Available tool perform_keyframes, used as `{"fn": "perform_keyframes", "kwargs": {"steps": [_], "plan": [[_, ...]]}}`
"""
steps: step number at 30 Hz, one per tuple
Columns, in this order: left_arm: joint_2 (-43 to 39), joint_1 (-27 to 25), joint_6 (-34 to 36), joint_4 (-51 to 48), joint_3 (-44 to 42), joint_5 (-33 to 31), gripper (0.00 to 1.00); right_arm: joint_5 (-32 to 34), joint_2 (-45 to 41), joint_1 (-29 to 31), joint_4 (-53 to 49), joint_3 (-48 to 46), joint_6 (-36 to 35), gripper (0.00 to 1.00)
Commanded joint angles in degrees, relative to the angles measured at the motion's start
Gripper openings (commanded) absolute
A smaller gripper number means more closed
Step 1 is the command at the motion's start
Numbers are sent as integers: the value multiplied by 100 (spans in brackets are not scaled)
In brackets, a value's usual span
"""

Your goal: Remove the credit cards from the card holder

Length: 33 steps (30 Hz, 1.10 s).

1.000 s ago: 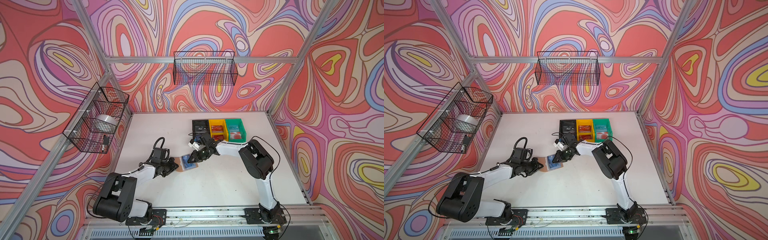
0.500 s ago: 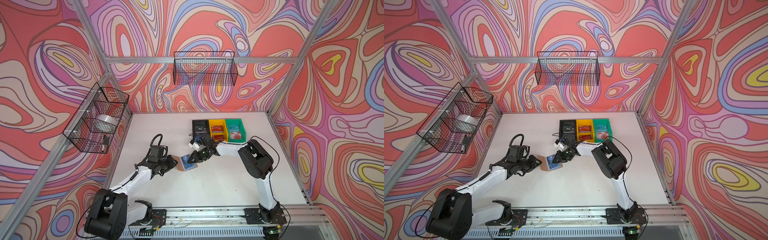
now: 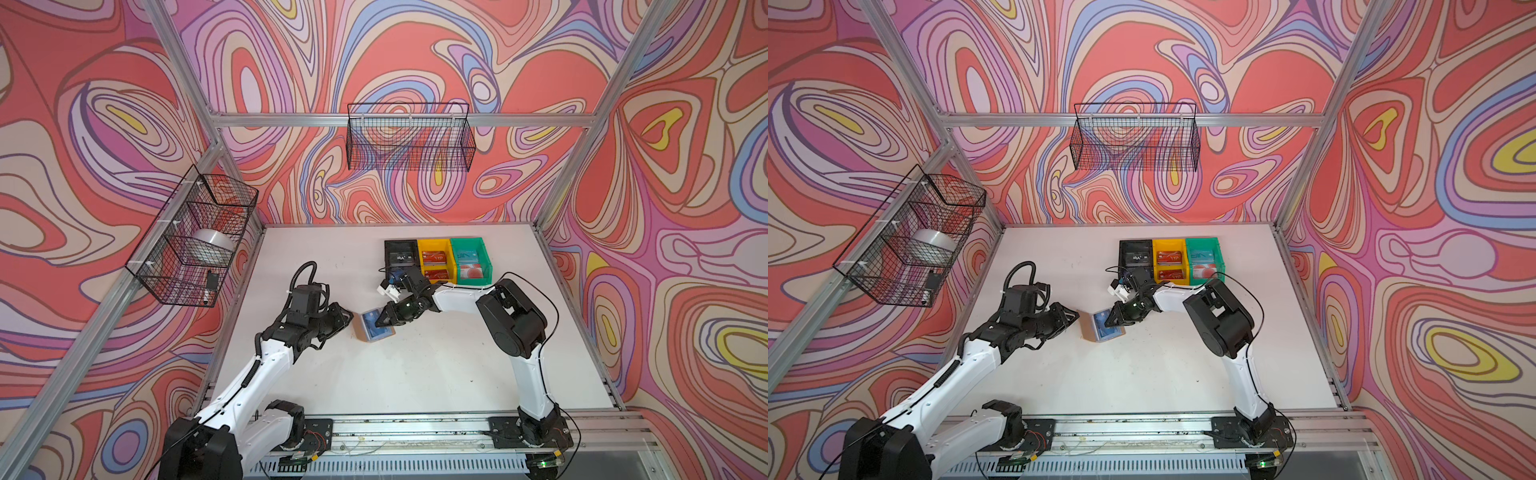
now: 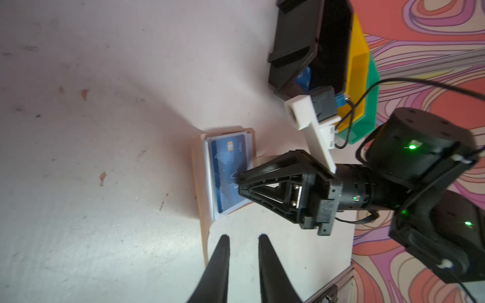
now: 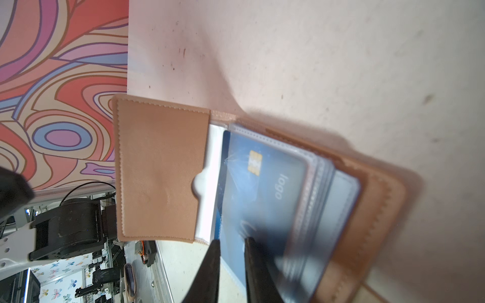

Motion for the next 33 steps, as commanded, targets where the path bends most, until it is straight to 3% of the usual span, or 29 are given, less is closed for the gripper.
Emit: {"fn": "perform_keyframes", "kwargs": {"steps": [1, 10, 24, 33], "plan": [[132, -14, -433, 673, 76, 336, 23, 434, 306, -24, -359, -240, 16, 21], [1541, -124, -1287, 2943, -582, 980, 21, 425, 279, -25, -309, -357, 41, 21], [2331, -186, -1136, 3225, -1208, 645, 22, 425, 279, -34, -319, -377, 49, 21], [3182, -190, -1597, 4740, -1445, 926, 21, 424, 309, -44, -407, -330, 15, 21]]}}
